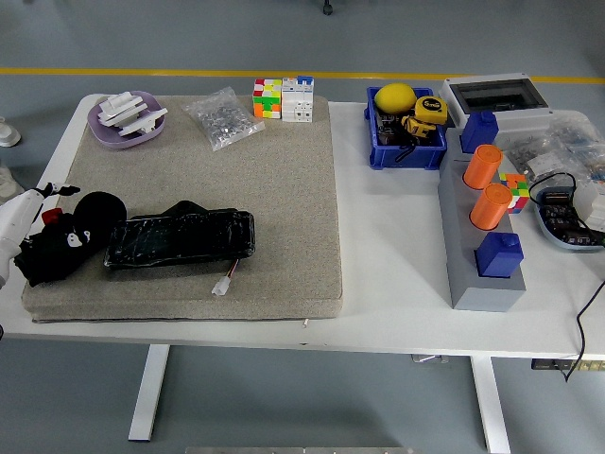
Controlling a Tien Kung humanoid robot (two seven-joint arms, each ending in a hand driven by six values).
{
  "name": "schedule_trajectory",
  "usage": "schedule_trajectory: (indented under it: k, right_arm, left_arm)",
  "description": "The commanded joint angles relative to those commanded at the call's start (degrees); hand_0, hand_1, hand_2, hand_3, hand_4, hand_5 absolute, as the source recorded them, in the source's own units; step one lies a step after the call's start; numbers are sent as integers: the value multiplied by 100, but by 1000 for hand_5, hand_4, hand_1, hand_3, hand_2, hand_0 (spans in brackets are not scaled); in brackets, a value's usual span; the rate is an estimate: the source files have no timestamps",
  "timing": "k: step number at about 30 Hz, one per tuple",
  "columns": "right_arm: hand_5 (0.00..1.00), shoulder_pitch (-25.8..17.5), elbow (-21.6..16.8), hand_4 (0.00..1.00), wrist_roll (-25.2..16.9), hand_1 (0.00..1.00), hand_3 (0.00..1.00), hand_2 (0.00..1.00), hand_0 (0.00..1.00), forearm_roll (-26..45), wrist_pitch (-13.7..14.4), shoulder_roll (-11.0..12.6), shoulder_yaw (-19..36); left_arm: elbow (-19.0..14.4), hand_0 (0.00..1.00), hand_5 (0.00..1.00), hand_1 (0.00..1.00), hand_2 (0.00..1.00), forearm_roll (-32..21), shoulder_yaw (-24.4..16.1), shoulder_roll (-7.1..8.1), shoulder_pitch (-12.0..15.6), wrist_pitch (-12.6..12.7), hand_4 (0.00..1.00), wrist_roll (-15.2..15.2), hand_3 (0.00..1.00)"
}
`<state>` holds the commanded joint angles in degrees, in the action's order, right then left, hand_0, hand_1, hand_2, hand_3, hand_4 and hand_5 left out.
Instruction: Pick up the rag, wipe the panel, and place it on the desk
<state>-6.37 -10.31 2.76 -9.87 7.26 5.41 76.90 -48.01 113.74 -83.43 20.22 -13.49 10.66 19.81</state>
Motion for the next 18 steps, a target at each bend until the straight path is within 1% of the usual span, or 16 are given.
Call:
schedule_trajectory:
  k: [2, 6, 7, 12, 13, 18]
  right_arm:
    - [473, 4, 0, 998, 1, 603, 578, 652, 509, 15, 3, 5, -18]
    - [473, 3, 0, 998, 4, 603, 578, 652, 509, 97, 7, 19, -121]
    - [474, 4, 0, 998, 4, 603, 579, 651, 510, 116, 5, 25, -150]
    - [474, 9, 0, 998, 0, 603, 579, 651, 510, 165, -1, 33, -222]
    - [474, 8, 0, 998, -4, 604, 578, 652, 509, 168, -2, 37, -227]
    - [474, 6, 0, 998, -14, 604, 578, 652, 509, 182, -3, 56, -260]
  left_arm:
    - [103, 780, 189, 872, 832, -3, 19, -1, -42, 7, 779, -2, 655]
    - [465, 780, 189, 872, 832, -54, 53, -12, -184, 7, 779, -20, 655]
    - [545, 490, 65, 772, 840, -63, 65, -16, -215, 6, 554, -36, 623]
    - [698, 490, 65, 772, 840, -104, 86, -56, -289, 34, 554, -51, 623]
    - [721, 339, 51, 514, 838, -107, 95, -69, -301, 41, 330, -57, 591]
    - [714, 339, 51, 514, 838, -83, 127, -113, -305, 116, 330, -50, 591]
